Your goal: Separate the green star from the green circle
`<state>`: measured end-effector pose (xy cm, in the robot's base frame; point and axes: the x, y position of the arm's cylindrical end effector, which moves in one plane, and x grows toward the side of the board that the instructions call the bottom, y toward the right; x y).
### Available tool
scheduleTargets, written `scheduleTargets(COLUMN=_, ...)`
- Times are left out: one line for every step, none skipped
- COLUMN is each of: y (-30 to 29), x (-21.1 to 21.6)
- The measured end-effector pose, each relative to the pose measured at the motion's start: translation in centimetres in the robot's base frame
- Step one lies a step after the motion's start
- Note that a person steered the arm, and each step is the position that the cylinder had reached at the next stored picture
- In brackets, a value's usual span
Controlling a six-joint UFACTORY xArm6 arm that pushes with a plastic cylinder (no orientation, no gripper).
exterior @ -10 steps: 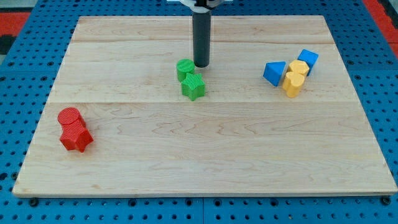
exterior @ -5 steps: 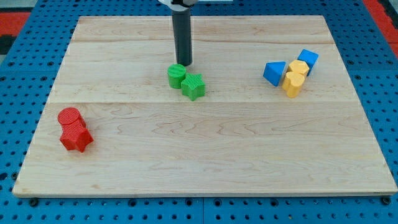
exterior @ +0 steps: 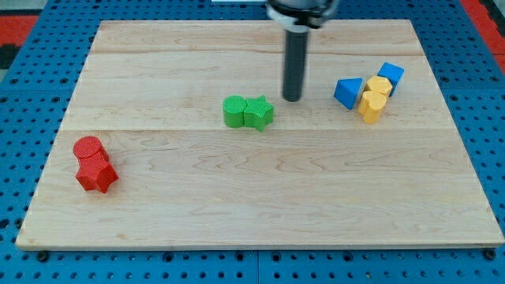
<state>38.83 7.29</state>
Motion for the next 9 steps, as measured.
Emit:
scheduleTargets(y=-0.1, x=-0.4)
scheduleTargets(y=-5.4, x=-1.5)
scheduleTargets(y=-5.3, x=-1.5)
scheduleTargets(y=-10.6, x=-1.8)
scheduleTargets(y=-8.9, x=2.7)
scheduleTargets(y=-4.1, x=3.2)
scheduleTargets(y=-1.4, x=4.6)
scheduleTargets(y=6.5, x=7.4)
scheduleTargets(y=5.1, x=10.3)
